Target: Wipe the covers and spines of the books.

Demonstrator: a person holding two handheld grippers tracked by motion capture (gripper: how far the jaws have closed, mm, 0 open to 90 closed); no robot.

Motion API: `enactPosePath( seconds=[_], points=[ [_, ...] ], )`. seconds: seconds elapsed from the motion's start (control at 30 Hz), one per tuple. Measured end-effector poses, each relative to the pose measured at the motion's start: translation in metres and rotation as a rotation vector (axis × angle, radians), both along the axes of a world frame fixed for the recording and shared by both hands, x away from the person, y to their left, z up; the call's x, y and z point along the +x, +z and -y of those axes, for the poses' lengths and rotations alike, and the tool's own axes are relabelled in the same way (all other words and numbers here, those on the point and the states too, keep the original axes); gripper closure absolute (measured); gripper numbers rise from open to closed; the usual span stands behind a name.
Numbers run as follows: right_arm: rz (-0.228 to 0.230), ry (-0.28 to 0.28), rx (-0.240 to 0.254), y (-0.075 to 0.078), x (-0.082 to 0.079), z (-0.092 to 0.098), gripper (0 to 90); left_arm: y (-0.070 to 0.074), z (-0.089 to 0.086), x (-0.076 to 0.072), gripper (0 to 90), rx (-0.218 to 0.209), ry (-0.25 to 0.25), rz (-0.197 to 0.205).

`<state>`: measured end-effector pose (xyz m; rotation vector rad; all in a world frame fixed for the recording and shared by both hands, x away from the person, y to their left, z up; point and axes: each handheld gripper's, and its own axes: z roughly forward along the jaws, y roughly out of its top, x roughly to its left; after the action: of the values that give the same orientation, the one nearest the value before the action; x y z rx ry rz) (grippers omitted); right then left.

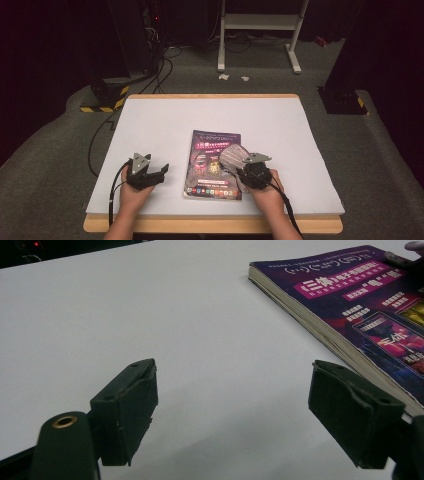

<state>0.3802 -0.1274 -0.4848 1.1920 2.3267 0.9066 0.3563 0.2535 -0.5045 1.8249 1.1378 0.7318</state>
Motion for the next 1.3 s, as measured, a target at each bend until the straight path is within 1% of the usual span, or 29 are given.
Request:
enactPosePath(
  seconds=[0.17, 0.2, 0.23, 0.27, 0.3, 0.33, 0.37, 0.4, 0.43, 0.47, 0.5, 0.53, 0.57, 0.6, 0.63, 0.77, 0.8, 0.87, 0.93, 0.97, 1.0, 1.03, 1.07, 1.1, 1.13, 1.17, 1.2, 1.23, 1.3],
  points=[
    [-0.011, -0.010, -0.014, 0.002, 0.012, -0.012, 68.4, 0.000, 0.001, 0.000, 20.0, 0.003, 0.000, 0.001],
    [-0.006, -0.005, -0.029, 0.002, 0.015, -0.018, 68.4, 0.000, 0.001, 0.000, 20.0, 0.004, -0.002, 0.000],
    [-0.005, 0.008, -0.038, 0.003, 0.021, -0.032, 68.4, 0.000, 0.000, 0.000, 20.0, -0.002, -0.001, -0.001],
    [-0.005, 0.008, -0.038, 0.003, 0.021, -0.032, 68.4, 0.000, 0.000, 0.000, 20.0, -0.002, -0.001, -0.001],
    [-0.009, 0.040, -0.034, 0.002, 0.028, -0.051, 68.4, 0.000, 0.000, 0.000, 20.0, -0.001, -0.004, -0.002],
    [-0.009, 0.040, -0.034, 0.002, 0.028, -0.051, 68.4, 0.000, 0.000, 0.000, 20.0, 0.000, -0.005, -0.002],
    [-0.010, 0.078, -0.037, 0.002, 0.034, -0.076, 68.4, 0.000, 0.000, 0.000, 20.0, 0.000, -0.007, 0.000],
    [-0.010, 0.078, -0.037, 0.002, 0.034, -0.076, 68.4, 0.000, 0.000, 0.000, 20.0, 0.000, -0.007, 0.000],
    [-0.006, 0.124, -0.037, 0.002, 0.038, -0.104, 68.4, 0.000, 0.000, 0.000, 20.0, -0.001, -0.010, 0.000],
    [-0.006, 0.124, -0.037, 0.002, 0.038, -0.104, 68.4, 0.000, 0.000, 0.000, 20.0, -0.001, -0.010, 0.000],
    [-0.006, 0.141, -0.037, 0.002, 0.039, -0.114, 68.3, 0.000, 0.000, 0.000, 20.0, -0.001, -0.011, 0.001],
    [-0.002, 0.183, -0.043, 0.002, 0.040, -0.141, 68.4, 0.000, 0.000, 0.000, 20.0, -0.002, -0.012, 0.000],
    [-0.001, 0.200, -0.047, 0.002, 0.040, -0.150, 68.3, 0.000, 0.000, 0.000, 20.0, -0.004, -0.013, 0.001],
    [-0.001, 0.200, -0.047, 0.002, 0.040, -0.150, 68.3, 0.000, 0.000, 0.000, 20.0, -0.004, -0.013, 0.001],
    [0.008, 0.214, -0.055, 0.002, 0.040, -0.160, 68.3, 0.000, 0.000, 0.000, 20.0, -0.005, -0.015, 0.001],
    [0.008, 0.217, -0.049, 0.001, 0.041, -0.159, 68.3, 0.000, 0.000, 0.000, 20.0, -0.004, -0.018, -0.001],
    [0.010, 0.207, -0.044, 0.001, 0.041, -0.150, 68.2, 0.000, 0.000, 0.000, 20.0, -0.004, -0.017, 0.000],
    [0.011, 0.200, -0.047, 0.001, 0.041, -0.146, 68.3, 0.000, 0.000, 0.000, 20.0, -0.003, -0.017, 0.001],
    [0.014, 0.147, -0.046, 0.001, 0.044, -0.122, 68.2, 0.000, 0.000, 0.000, 20.1, -0.002, -0.018, 0.002],
    [0.014, 0.147, -0.046, 0.001, 0.044, -0.122, 68.2, 0.000, 0.000, 0.000, 20.1, -0.002, -0.018, 0.002],
    [0.014, 0.092, -0.040, 0.000, 0.047, -0.096, 68.2, 0.000, 0.000, 0.000, 20.1, -0.001, -0.016, 0.002],
    [0.015, 0.068, -0.035, 0.000, 0.048, -0.083, 68.2, 0.000, 0.000, 0.000, 20.1, 0.000, -0.015, 0.002],
    [0.015, 0.068, -0.035, 0.000, 0.048, -0.083, 68.2, 0.000, 0.000, 0.000, 20.2, 0.000, -0.015, 0.002],
    [0.013, 0.048, -0.030, 0.000, 0.048, -0.074, 68.2, 0.000, 0.001, 0.000, 20.2, 0.001, -0.015, 0.003],
    [0.011, -0.010, -0.021, 0.000, 0.046, -0.047, 68.3, 0.000, 0.001, 0.000, 20.2, 0.002, -0.014, 0.003],
    [0.011, -0.029, -0.015, -0.001, 0.046, -0.036, 68.3, 0.000, 0.001, 0.000, 20.2, 0.002, -0.014, 0.004],
    [0.011, -0.029, -0.015, -0.001, 0.046, -0.036, 68.3, 0.000, 0.001, 0.000, 20.2, 0.002, -0.014, 0.004],
    [0.010, -0.063, -0.009, -0.001, 0.043, -0.018, 68.3, 0.000, 0.001, 0.000, 20.2, 0.002, -0.012, 0.004],
    [0.010, -0.071, -0.006, -0.001, 0.043, -0.013, 68.3, 0.000, 0.001, 0.000, 20.2, 0.004, -0.012, 0.003]
  ],
)
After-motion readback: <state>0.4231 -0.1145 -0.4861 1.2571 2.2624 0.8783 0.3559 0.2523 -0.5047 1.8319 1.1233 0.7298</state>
